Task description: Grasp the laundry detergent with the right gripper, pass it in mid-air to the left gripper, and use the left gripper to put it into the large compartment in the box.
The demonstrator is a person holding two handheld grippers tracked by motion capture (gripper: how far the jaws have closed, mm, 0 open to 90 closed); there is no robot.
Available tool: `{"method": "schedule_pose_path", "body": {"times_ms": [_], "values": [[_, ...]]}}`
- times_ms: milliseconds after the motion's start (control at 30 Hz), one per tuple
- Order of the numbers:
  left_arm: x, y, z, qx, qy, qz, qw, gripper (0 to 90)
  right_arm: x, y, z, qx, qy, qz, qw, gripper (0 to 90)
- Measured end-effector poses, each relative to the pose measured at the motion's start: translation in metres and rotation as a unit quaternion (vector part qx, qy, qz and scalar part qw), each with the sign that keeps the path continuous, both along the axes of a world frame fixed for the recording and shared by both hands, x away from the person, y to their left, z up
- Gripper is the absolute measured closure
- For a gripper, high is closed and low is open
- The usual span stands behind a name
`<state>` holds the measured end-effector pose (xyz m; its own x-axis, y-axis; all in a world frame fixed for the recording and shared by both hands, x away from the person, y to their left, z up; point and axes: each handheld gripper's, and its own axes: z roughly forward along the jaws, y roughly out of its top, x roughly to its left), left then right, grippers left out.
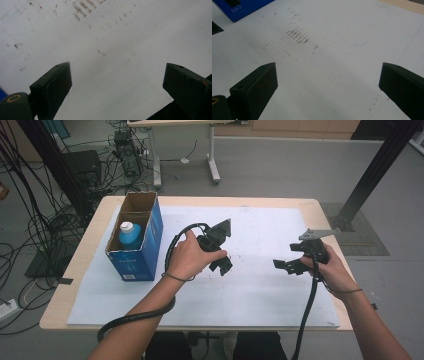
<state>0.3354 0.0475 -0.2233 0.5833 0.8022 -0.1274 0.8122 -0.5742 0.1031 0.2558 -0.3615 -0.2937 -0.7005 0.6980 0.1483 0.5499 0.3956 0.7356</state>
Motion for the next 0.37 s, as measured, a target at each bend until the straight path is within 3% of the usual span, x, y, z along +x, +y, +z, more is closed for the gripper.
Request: {"method": "schedule_pose_path", "body": {"times_ms": [367], "values": [[-0.0002, 0.0011, -0.0019, -0.001, 0.003, 0.0, 1.0, 8.9, -0.0027, 0.0006, -0.0008, 0.001, -0.001, 0.0, 1.0, 1.8]]}}
